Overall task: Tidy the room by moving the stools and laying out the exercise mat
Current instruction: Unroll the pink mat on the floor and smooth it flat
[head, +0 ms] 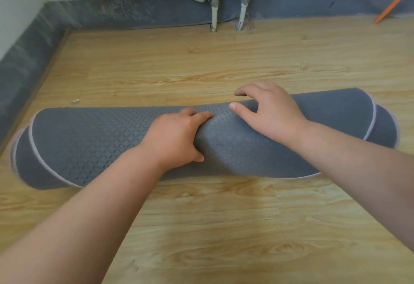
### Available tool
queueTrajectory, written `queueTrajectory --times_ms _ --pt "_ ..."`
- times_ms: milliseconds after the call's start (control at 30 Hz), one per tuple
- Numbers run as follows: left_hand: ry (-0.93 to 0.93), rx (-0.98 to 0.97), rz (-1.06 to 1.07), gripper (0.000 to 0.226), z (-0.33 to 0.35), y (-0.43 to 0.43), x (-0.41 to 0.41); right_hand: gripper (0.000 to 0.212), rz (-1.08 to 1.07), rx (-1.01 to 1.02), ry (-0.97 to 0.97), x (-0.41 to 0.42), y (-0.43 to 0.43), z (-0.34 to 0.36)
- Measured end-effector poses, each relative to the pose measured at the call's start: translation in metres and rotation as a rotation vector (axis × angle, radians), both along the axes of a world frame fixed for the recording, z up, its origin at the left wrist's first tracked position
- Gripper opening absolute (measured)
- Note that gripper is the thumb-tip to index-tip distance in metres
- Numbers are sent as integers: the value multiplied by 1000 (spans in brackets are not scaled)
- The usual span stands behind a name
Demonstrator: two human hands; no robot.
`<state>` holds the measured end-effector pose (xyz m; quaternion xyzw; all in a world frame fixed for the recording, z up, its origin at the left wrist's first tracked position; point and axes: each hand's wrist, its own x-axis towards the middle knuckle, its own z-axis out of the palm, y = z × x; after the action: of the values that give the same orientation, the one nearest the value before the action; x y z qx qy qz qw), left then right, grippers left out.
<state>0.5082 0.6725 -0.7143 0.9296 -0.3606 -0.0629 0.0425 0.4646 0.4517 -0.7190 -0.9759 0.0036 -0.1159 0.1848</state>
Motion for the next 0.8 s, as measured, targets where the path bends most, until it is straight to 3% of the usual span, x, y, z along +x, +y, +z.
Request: queueTrajectory --times_ms 100,167,267,367,467,667,800 --pt "135 -24 43 99 15 -4 25 45 34 -82 -267 -16 8 2" --pt "177 -26 59 99 26 -7 38 55 76 -210 -283 -25 11 0" --pt "107 -61 110 79 31 -8 50 78 109 -392 -189 -34 8 -8" --pt "-61 -221 250 34 31 -12 62 101 191 -520 -3 -39 6 -23" --pt "-90 -184 268 34 24 -16 63 113 210 -642 213 -40 6 -40" --pt "-223 -302 242 33 1 -9 39 81 228 -524 102 -24 -3 -33" --pt "-408 -433 257 26 -5 -1 31 50 112 -395 -181 -2 -15 -19"
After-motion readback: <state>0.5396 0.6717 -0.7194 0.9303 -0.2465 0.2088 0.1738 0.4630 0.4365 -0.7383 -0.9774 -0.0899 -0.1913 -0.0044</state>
